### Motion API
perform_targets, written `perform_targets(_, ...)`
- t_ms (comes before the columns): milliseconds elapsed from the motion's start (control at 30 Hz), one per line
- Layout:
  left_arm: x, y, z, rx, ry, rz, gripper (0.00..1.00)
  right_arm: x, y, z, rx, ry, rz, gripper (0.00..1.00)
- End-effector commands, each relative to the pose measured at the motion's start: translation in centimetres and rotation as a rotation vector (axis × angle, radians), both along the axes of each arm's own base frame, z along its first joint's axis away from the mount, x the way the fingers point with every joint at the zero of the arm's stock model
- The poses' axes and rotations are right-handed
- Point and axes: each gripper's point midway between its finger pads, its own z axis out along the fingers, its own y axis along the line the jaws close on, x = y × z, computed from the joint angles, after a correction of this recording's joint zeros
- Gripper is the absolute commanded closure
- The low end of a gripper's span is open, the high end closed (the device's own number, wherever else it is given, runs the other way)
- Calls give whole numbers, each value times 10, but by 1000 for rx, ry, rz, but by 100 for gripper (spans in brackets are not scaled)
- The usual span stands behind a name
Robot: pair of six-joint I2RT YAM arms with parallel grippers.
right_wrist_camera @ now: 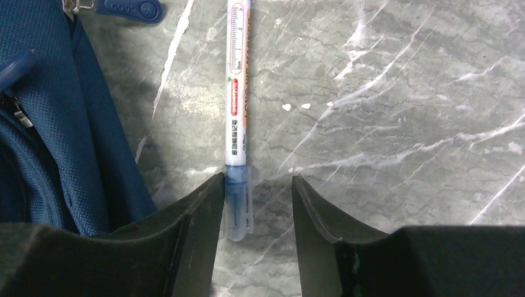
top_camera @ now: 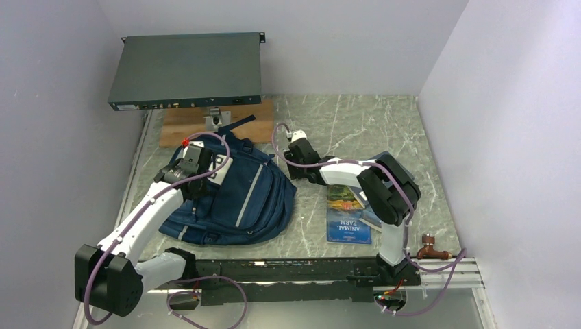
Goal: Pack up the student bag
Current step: Pick up the stationery from the center of the board.
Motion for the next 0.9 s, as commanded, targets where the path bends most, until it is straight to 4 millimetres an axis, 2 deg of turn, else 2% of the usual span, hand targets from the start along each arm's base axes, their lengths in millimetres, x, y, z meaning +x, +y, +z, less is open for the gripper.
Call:
perform_targets(0, 10, -3, 12, -9, -47, -17, 100, -2, 1, -6, -67, -9, 31, 57)
perform_targets(200, 11, -14, 15, -54, -56, -91, 100, -5, -1, -25, -94, 25, 42, 74)
perform_targets(267, 12, -19, 16, -75, -59, -119, 100, -11, 0, -28, -88, 43, 77, 76)
perform_targets(467, 12, -32, 19, -127, -72, -189, 100, -17, -5, -14, -69, 27, 106, 100)
perform_targets(567, 11, -44, 22, -176, -92, -244, 100, -17, -15, 10, -72, -26, 102, 100)
perform_targets(700, 13, -54, 32, -220, -145, -292, 100, -23, -27, 63, -49, -118, 108, 100)
perform_targets(800, 12, -54, 33, -223, -155, -296, 100, -37, -26, 93, -6, -143, 164, 100)
perform_targets(867, 12, -54, 33, -222, -153, -297, 100, -56, -15, 106, 56, -115, 264, 100)
